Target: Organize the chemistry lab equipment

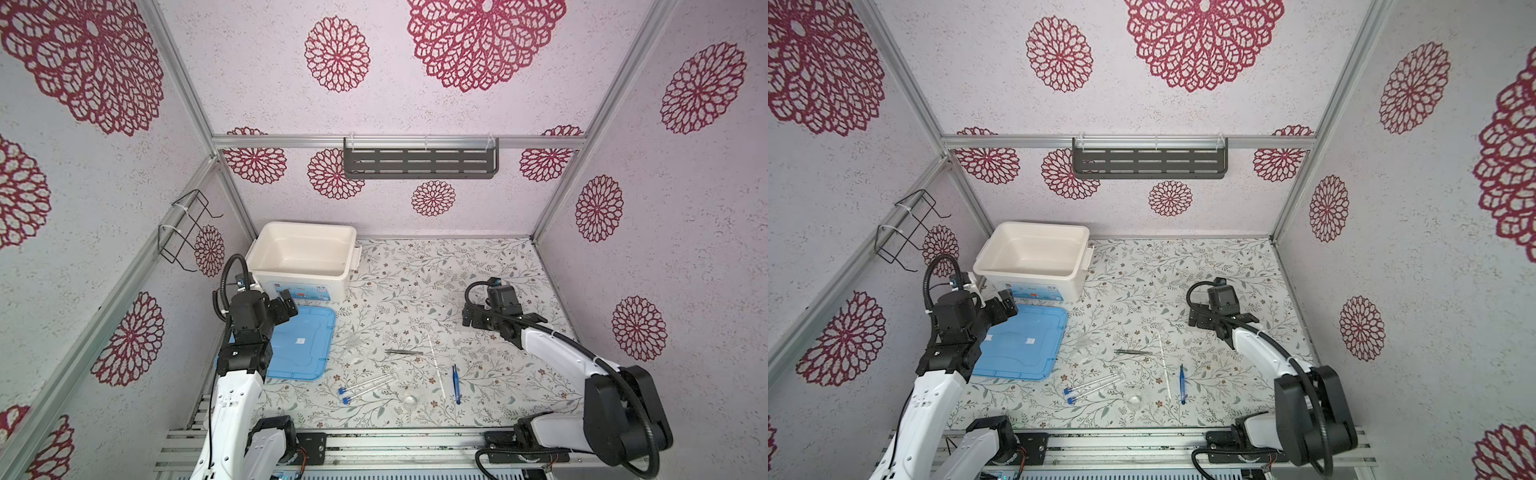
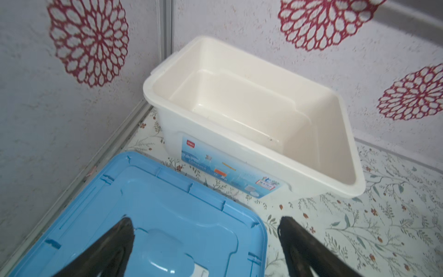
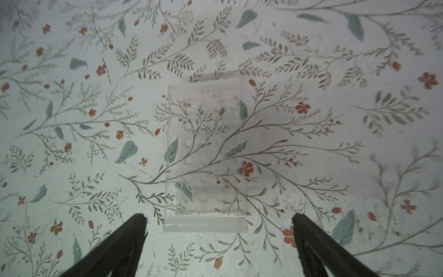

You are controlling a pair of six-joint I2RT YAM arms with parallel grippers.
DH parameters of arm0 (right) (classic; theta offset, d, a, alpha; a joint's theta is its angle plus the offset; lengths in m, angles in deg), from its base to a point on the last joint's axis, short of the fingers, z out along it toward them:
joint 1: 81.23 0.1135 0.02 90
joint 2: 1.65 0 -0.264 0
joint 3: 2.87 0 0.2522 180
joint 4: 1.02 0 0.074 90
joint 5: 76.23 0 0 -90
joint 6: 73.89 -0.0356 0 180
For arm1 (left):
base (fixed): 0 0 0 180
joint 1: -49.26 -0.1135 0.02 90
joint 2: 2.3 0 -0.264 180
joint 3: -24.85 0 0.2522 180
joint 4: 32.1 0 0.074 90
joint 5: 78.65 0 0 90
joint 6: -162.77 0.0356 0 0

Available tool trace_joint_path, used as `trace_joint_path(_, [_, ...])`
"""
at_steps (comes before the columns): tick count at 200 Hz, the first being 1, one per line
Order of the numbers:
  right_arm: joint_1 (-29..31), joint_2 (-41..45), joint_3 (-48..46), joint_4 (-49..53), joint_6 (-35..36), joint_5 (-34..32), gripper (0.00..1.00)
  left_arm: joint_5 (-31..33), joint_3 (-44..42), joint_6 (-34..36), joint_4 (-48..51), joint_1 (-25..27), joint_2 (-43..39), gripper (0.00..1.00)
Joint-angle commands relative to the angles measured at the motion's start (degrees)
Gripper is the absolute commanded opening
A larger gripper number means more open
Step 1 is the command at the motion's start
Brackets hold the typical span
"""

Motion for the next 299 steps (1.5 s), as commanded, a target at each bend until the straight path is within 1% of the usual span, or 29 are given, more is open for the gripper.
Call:
trace_joint_path(1, [1.76, -2.92, 3.26, 2.21, -2.0, -1.64, 0.99, -1.19, 1.35, -0.84, 3.52, -0.22, 1.05, 0.97])
trace_joint_path(32, [2.28, -5.53, 4.19, 2.26, -2.57, -1.53, 0.99, -0.24, 1.65, -1.04, 3.94, -0.29, 2.33, 0.97])
trace_joint_path(93, [4.1, -10.96, 5.38, 3.12, -2.32, -3.86, 0.99, 1.18, 1.37, -1.78, 4.22, -0.26, 2.43, 0.97])
trace_joint_path(144, [6.08, -14.5, 7.18, 3.61, 0.14, -4.95, 0.88, 2.13, 1.37, -2.2, 5.09, -0.24, 2.61, 0.97])
trace_joint_path(170, [6.84, -15.54, 8.2, 5.06, 1.22, -6.26, 0.84, 2.4, 1.37, -2.29, 5.38, -0.26, 2.61, 0.97])
trace_joint_path(210, [8.33, -15.01, 8.02, 4.91, 3.77, -5.01, 0.81, 2.19, 1.64, -2.32, 5.89, -0.26, 3.04, 0.97])
trace_joint_path(266, [11.15, -11.85, 6.11, 3.04, 10.26, 2.54, 0.81, 1.96, 1.81, -2.7, 6.29, -0.26, 3.14, 0.97])
trace_joint_path(299, [12.1, -11.6, 5.04, 4.24, 12.97, 3.39, 0.81, 0.93, 1.81, -4.02, 7.13, -0.22, 3.22, 0.97])
